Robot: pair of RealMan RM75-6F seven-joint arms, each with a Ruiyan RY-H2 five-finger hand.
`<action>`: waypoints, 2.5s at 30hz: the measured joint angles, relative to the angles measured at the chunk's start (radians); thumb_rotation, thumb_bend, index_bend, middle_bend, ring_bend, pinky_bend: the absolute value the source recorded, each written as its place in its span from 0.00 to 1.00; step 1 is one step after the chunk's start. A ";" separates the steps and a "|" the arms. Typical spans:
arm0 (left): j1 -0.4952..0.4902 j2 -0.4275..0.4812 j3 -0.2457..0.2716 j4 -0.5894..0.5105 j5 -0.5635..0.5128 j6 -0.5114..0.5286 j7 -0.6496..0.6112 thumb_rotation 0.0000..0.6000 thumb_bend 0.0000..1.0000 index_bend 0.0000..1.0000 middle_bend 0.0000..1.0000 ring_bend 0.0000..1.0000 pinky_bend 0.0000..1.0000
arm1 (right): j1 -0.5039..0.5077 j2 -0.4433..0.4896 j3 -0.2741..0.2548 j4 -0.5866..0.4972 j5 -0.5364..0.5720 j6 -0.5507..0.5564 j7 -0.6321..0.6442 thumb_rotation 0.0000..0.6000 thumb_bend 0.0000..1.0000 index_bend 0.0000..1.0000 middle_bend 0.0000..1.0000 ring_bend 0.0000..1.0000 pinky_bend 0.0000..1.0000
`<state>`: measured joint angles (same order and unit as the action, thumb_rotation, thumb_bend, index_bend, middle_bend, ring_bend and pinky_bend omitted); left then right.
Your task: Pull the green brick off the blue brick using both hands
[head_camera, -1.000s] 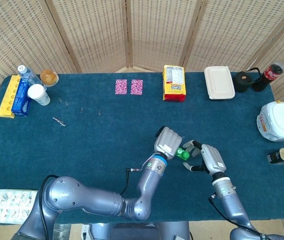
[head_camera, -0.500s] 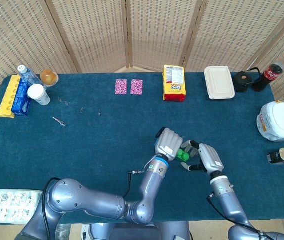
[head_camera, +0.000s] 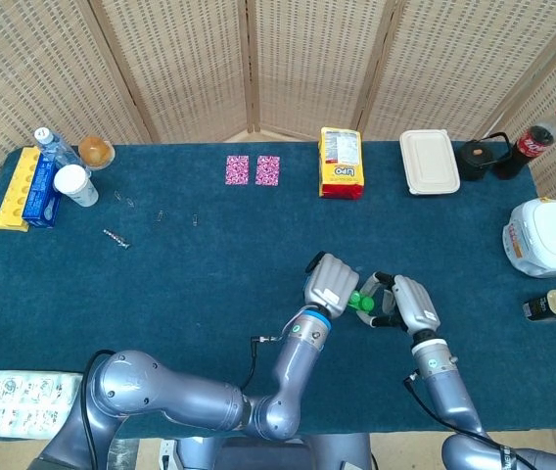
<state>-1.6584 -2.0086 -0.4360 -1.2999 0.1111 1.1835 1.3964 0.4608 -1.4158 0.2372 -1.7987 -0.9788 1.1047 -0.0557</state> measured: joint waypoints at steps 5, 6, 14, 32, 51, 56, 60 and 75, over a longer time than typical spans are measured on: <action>0.008 0.001 0.001 -0.001 0.007 -0.012 0.005 1.00 0.35 0.70 0.59 0.51 0.55 | 0.002 -0.007 0.002 0.013 0.005 -0.003 0.008 1.00 0.32 0.61 0.68 0.77 0.63; 0.009 0.000 0.002 0.000 0.010 -0.014 0.006 1.00 0.35 0.70 0.59 0.51 0.55 | 0.002 -0.008 0.001 0.015 0.005 -0.004 0.009 1.00 0.32 0.61 0.68 0.78 0.63; 0.014 -0.004 0.004 0.000 0.033 -0.021 0.009 1.00 0.35 0.70 0.59 0.51 0.55 | 0.002 -0.009 0.002 0.028 0.001 -0.009 0.025 1.00 0.33 0.63 0.70 0.79 0.67; 0.036 0.009 0.045 -0.004 0.053 -0.039 0.043 1.00 0.37 0.70 0.59 0.51 0.55 | -0.016 0.028 0.021 0.032 -0.007 0.005 0.070 1.00 0.34 0.65 0.71 0.80 0.69; 0.161 0.177 0.107 -0.217 0.124 0.013 -0.027 1.00 0.37 0.70 0.59 0.52 0.55 | 0.001 0.084 -0.050 0.104 0.008 -0.073 -0.047 1.00 0.34 0.59 0.65 0.67 0.54; 0.227 0.219 0.161 -0.276 0.187 0.021 -0.100 1.00 0.37 0.70 0.58 0.51 0.55 | 0.014 0.059 -0.072 0.130 0.013 -0.071 -0.117 1.00 0.34 0.56 0.62 0.63 0.48; 0.264 0.237 0.197 -0.297 0.219 0.025 -0.141 1.00 0.37 0.70 0.59 0.51 0.55 | 0.026 0.043 -0.087 0.144 0.023 -0.070 -0.176 1.00 0.34 0.52 0.58 0.58 0.43; 0.358 0.230 0.258 -0.288 0.332 0.032 -0.262 1.00 0.36 0.70 0.59 0.51 0.54 | 0.029 0.067 -0.095 0.084 0.039 -0.021 -0.247 1.00 0.33 0.28 0.34 0.32 0.26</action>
<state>-1.3006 -1.7783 -0.1777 -1.5882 0.4433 1.2154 1.1342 0.4897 -1.3485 0.1418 -1.7146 -0.9394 1.0833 -0.3025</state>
